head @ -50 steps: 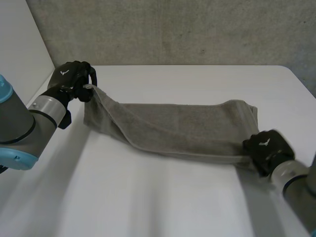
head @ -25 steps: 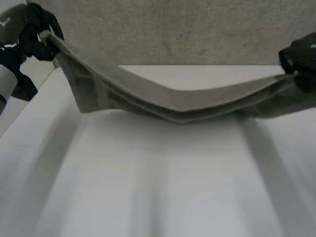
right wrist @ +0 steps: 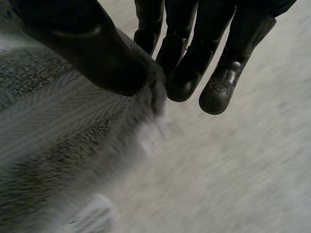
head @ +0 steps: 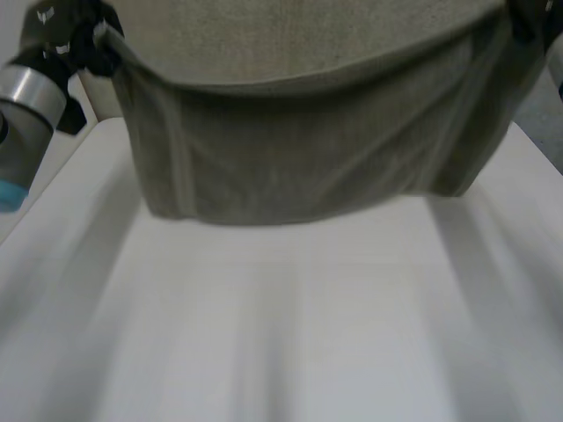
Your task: Fold the towel.
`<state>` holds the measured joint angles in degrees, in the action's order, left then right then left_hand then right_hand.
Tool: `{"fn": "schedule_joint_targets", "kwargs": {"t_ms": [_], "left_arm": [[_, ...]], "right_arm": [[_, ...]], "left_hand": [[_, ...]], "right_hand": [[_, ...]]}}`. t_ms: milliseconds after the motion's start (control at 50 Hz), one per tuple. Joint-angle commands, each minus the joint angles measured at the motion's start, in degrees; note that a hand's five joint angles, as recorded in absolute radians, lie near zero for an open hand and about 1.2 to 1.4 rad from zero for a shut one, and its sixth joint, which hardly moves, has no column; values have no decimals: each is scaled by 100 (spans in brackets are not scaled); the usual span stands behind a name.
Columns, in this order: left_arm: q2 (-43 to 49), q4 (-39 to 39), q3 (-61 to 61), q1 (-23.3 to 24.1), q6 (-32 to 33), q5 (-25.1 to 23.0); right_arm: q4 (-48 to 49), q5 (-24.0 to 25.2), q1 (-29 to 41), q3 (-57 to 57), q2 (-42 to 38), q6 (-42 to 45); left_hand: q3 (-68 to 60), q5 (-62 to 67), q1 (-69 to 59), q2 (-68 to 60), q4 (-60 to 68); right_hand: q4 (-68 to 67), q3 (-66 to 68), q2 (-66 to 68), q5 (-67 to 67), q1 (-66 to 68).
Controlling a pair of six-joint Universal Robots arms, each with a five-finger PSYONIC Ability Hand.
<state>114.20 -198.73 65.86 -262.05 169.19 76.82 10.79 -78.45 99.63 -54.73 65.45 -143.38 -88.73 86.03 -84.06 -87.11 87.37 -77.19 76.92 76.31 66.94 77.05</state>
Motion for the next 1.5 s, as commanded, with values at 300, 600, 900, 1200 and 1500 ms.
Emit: {"fn": "schedule_joint_targets", "kwargs": {"t_ms": [300,600,900,1200,1500], "left_arm": [[-864,-175,1963,-83,-492,-500],[-2419,-131,4064,-1128,-448,-1722],[-2253,107,4391,-1665,-448,-1863],[-23,133,3110,-797,-80,-661],[1341,124,1833,-145,158,369]], "right_arm": [[-1279,637,-31,-2488,899,-85],[-2054,734,-691,-3905,2745,381],[-3311,1350,-1060,-3326,2133,1348],[-3258,1253,-770,-1919,-102,1269],[-1608,322,-190,-803,-1683,891]], "left_hand": [[873,-1603,406,711,-737],[873,-1603,406,711,-737],[873,-1603,406,711,-737],[873,-1603,406,711,-737],[873,-1603,406,711,-737]], "right_hand": [[-281,308,369,306,295],[-281,308,369,306,295],[-281,308,369,306,295],[-281,308,369,306,295],[-281,308,369,306,295]]}}
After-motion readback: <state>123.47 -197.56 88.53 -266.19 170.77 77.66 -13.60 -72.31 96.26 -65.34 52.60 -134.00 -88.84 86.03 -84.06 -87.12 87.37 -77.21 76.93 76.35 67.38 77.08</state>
